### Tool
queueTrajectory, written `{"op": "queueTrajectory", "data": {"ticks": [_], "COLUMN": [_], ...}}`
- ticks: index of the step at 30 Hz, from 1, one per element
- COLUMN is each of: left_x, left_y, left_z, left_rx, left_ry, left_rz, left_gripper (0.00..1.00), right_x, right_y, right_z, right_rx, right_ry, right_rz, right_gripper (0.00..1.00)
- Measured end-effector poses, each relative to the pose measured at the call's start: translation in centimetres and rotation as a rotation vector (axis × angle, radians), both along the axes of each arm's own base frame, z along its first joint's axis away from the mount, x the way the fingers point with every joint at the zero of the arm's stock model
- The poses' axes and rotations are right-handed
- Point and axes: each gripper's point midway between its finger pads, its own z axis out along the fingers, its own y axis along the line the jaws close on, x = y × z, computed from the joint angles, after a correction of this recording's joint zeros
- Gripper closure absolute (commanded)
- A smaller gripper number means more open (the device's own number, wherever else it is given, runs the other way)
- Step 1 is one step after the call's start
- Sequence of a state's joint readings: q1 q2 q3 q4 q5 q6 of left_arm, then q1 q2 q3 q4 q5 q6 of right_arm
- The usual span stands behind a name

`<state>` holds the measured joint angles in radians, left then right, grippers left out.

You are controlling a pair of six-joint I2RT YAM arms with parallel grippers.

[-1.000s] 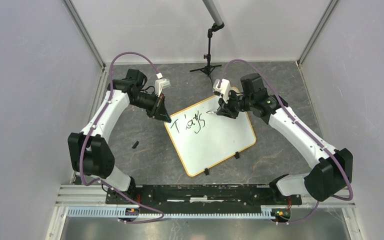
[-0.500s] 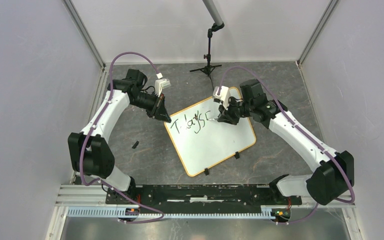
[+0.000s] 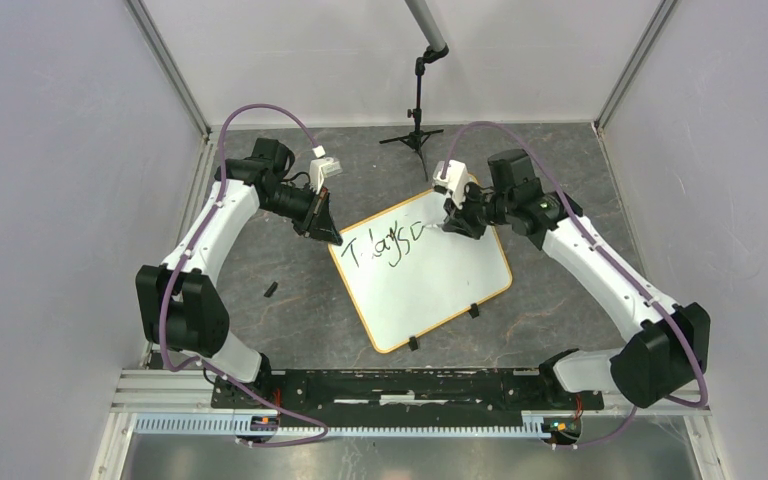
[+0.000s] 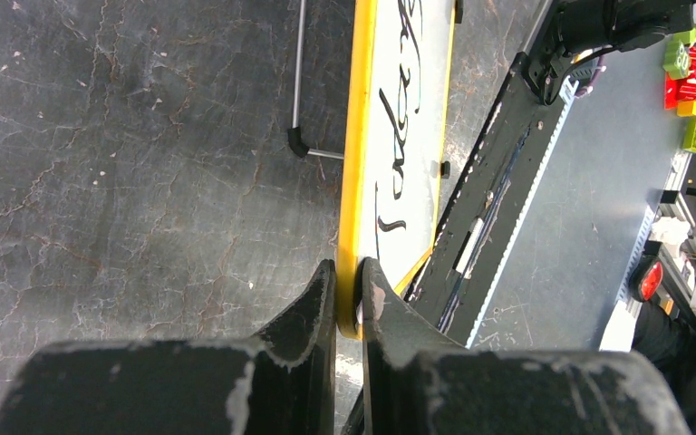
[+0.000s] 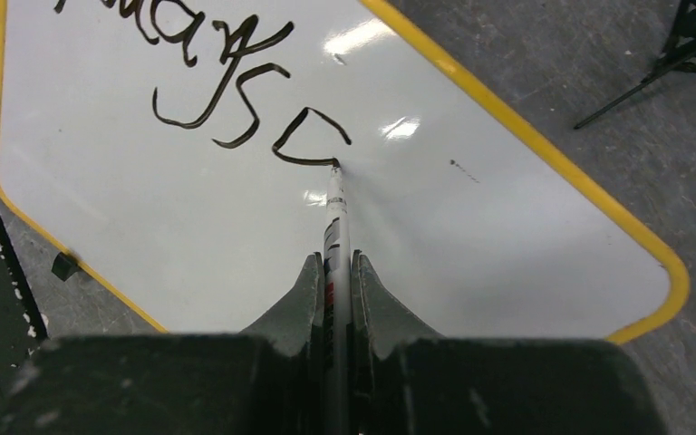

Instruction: Write a sentence on the whiteboard

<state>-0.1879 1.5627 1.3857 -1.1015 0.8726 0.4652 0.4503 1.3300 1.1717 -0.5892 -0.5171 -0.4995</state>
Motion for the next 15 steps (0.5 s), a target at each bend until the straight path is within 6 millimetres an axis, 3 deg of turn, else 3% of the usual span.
{"op": "queueTrajectory", "data": {"ticks": [6,15], "left_x": [0.0,0.0], "left_y": [0.0,0.0], "left_z": [0.0,0.0], "left_rx": [0.0,0.003], "left_ry": [0.0,-0.001], "left_rz": [0.0,0.0], "left_gripper": [0.97,0.97], "right_x": [1.3,1.4], "right_y": [-0.2,-0.2], "right_z": [1.0,1.0], "right_rx": [0.0,-0.001], "right_ry": [-0.028,-0.023], "right_rz": [-0.026,-0.026], "right_gripper": [1.0,1.0]}}
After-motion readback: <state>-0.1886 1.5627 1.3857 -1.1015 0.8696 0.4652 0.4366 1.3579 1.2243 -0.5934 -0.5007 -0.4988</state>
